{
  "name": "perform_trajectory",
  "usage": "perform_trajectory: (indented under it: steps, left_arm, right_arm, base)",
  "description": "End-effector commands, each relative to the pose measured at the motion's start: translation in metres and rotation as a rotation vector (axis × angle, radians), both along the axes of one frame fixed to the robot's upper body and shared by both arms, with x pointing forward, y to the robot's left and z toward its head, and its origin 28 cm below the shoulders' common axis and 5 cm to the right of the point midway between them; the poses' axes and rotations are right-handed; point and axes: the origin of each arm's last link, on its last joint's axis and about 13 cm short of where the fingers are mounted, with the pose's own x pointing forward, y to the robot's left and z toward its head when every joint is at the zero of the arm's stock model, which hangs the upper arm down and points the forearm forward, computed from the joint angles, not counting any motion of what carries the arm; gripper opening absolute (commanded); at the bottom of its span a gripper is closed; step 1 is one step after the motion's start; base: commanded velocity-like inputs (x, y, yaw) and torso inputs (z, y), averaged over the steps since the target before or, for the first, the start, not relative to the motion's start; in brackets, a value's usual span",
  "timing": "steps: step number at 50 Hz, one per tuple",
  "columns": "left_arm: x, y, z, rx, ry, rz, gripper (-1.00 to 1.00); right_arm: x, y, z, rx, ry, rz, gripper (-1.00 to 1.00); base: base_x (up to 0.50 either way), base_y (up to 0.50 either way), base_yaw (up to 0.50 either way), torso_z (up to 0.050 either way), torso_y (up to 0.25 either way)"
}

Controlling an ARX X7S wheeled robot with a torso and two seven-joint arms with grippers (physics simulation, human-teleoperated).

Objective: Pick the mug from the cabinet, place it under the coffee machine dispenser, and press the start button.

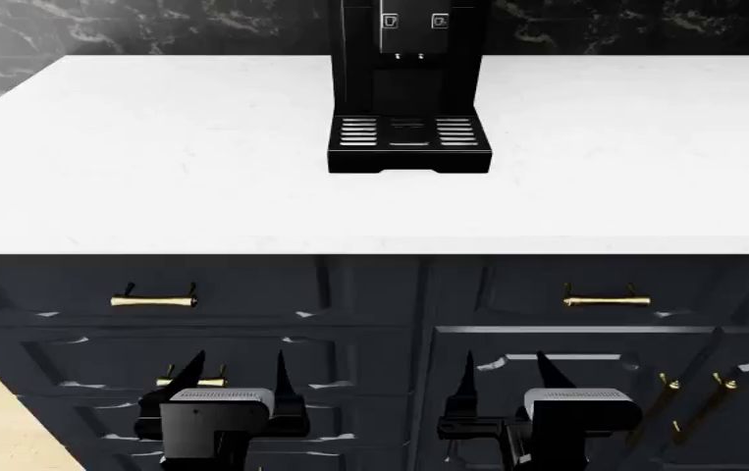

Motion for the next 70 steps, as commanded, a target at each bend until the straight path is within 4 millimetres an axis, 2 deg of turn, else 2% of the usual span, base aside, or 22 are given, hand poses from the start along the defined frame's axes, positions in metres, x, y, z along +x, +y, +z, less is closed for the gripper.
perform_trajectory:
  steps: [1, 11, 17, 22, 30, 37, 40, 44, 50, 59, 63, 70]
  left_arm:
    - [0.001, 0.001, 0.0, -0.011, -0.006, 0.013, 1.0]
    - [0.003, 0.0, -0.004, 0.036, -0.007, 0.022, 1.0]
    - [0.007, 0.004, 0.013, -0.008, -0.027, 0.008, 1.0]
    - [0.011, 0.01, 0.036, -0.061, -0.085, -0.01, 1.0]
    - [0.011, 0.016, 0.071, -0.088, -0.196, -0.027, 1.0]
    - [0.021, 0.026, 0.117, -0.164, -0.267, -0.1, 1.0]
    - [0.023, 0.028, 0.132, -0.139, -0.324, -0.11, 1.0]
    - [0.029, 0.029, 0.142, -0.082, -0.419, -0.113, 1.0]
    - [0.036, 0.032, 0.157, -0.131, -0.444, -0.153, 1.0]
    - [0.041, 0.036, 0.174, -0.093, -0.483, -0.197, 1.0]
    - [0.038, 0.036, 0.183, -0.097, -0.508, -0.245, 1.0]
    - [0.038, 0.037, 0.191, -0.089, -0.528, -0.26, 1.0]
  right_arm:
    - [0.0, 0.0, 0.0, -0.004, -0.002, 0.002, 1.0]
    - [0.002, -0.003, 0.008, -0.053, -0.032, 0.023, 1.0]
    - [0.009, -0.006, 0.027, -0.071, -0.087, 0.024, 1.0]
    - [0.015, -0.009, 0.052, -0.093, -0.15, 0.036, 1.0]
    - [0.013, -0.015, 0.08, -0.127, -0.233, 0.056, 1.0]
    - [0.021, -0.02, 0.131, -0.16, -0.318, 0.074, 1.0]
    - [0.023, -0.02, 0.148, -0.181, -0.346, 0.077, 1.0]
    - [0.026, -0.02, 0.169, -0.206, -0.383, 0.076, 1.0]
    - [0.033, -0.02, 0.198, -0.241, -0.397, 0.021, 1.0]
    - [0.037, -0.017, 0.232, -0.257, -0.398, -0.022, 1.0]
    - [0.039, -0.016, 0.247, -0.266, -0.445, -0.032, 1.0]
    - [0.044, -0.017, 0.265, -0.212, -0.423, 0.003, 1.0]
  base:
    - [0.0, 0.0, 0.0, 0.0, 0.0]
    - [0.0, 0.0, 0.0, 0.0, 0.0]
    - [0.0, 0.0, 0.0, 0.0, 0.0]
    - [0.0, 0.0, 0.0, 0.0, 0.0]
    - [0.0, 0.0, 0.0, 0.0, 0.0]
    - [0.0, 0.0, 0.0, 0.0, 0.0]
    - [0.0, 0.0, 0.0, 0.0, 0.0]
    - [0.0, 0.0, 0.0, 0.0, 0.0]
    - [0.0, 0.0, 0.0, 0.0, 0.0]
    - [0.0, 0.0, 0.0, 0.0, 0.0]
    - [0.0, 0.0, 0.0, 0.045, 0.036]
    - [0.0, 0.0, 0.0, 0.047, 0.041]
